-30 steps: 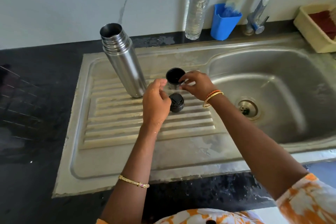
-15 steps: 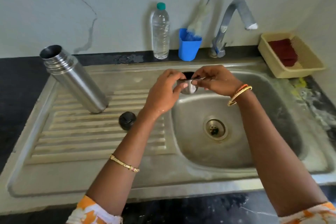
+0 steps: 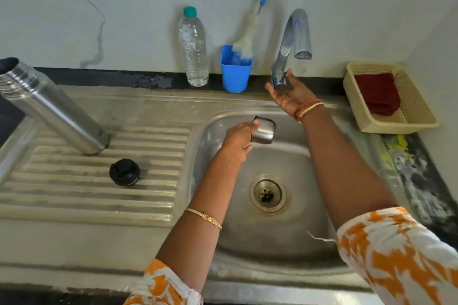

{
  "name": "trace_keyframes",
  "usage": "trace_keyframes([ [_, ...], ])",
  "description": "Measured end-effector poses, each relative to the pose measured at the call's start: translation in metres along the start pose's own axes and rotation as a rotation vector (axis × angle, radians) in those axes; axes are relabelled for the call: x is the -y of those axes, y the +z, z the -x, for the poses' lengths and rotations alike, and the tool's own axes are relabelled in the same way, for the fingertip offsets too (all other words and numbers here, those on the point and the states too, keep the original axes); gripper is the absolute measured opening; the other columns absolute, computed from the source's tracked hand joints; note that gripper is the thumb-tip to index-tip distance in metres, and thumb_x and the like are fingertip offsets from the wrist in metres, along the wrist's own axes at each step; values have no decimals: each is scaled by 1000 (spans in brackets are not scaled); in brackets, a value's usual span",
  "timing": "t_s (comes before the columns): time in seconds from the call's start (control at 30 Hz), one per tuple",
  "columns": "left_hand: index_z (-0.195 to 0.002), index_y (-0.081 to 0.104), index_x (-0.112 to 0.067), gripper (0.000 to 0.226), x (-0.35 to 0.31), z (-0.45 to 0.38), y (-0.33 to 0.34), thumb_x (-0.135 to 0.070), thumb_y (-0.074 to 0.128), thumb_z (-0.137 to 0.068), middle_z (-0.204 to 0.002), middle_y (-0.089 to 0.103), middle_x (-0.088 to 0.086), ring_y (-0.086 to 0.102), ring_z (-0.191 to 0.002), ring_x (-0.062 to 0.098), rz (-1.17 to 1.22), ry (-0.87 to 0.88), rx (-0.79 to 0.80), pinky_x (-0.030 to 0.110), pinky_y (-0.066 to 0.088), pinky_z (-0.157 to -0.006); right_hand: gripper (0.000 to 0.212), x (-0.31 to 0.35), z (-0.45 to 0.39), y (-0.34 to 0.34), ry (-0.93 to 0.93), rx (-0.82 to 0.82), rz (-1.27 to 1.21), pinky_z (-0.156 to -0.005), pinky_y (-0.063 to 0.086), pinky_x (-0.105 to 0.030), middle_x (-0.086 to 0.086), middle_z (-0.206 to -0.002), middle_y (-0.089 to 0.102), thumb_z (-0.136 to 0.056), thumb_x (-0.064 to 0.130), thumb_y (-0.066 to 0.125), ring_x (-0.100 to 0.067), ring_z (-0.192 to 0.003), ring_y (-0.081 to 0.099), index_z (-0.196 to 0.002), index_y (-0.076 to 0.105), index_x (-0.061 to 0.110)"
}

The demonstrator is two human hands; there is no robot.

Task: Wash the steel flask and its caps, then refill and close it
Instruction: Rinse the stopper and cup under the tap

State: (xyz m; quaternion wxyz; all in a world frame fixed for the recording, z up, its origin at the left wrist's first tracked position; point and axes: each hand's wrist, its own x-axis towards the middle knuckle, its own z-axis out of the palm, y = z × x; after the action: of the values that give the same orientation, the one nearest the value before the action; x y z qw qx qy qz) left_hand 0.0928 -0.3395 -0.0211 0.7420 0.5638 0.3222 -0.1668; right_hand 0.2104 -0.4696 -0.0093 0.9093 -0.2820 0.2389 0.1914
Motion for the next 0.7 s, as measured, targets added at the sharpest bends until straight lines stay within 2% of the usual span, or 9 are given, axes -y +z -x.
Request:
trace_keyframes([
  [0.07,-114,66,-15,25,-1,-3,6,-26,67,-91,-123,63,2,53,-116,18,0,18,-15,28,40,-90,26,-2,-5,2,-25,6,-11,-65,60,-41,-23,-114,54,-89,22,64,-34,-100,58,-101,56,0],
  [0.13,-113,68,-11,25,-1,-5,12,-24,67,-91,-119,65,5,55,-108,17,-4,51,-41,27,40,-93,21,-4,-7,1,-46,16,-26,-65,60,-39,-21,-107,56,-89,20,63,-31,-94,59,-95,58,0],
  [0.2,-113,69,-8,27,-1,-6,18,-22,68,-91,-122,65,6,55,-106,17,-14,74,-59,26,39,-95,20,-4,-9,0,-56,20,-24,-67,59,-37,-20,-104,57,-89,19,62,-29,-93,59,-95,58,0],
  [0.4,-116,68,-7,30,-2,-1,32,-21,68,-90,-127,64,6,53,-116,19,-26,79,-60,31,37,-104,23,0,-12,2,-45,13,134,-70,58,-31,-18,-105,56,-89,23,63,-26,-93,57,-96,57,2],
  [0.57,-115,68,-9,30,-2,1,37,-24,69,-89,-128,63,7,52,-123,23,-29,59,-77,34,39,-105,30,3,-12,-1,-36,-13,224,-74,58,-35,-18,-111,56,-86,26,66,-29,-107,57,-101,57,2],
  [0.7,-116,67,-9,30,-3,2,40,-23,69,-89,-129,61,7,51,-125,24,-8,41,-83,34,39,-107,21,8,-10,4,-31,-51,295,-71,58,-34,-17,-107,55,-87,21,66,-27,-110,56,-94,59,3],
])
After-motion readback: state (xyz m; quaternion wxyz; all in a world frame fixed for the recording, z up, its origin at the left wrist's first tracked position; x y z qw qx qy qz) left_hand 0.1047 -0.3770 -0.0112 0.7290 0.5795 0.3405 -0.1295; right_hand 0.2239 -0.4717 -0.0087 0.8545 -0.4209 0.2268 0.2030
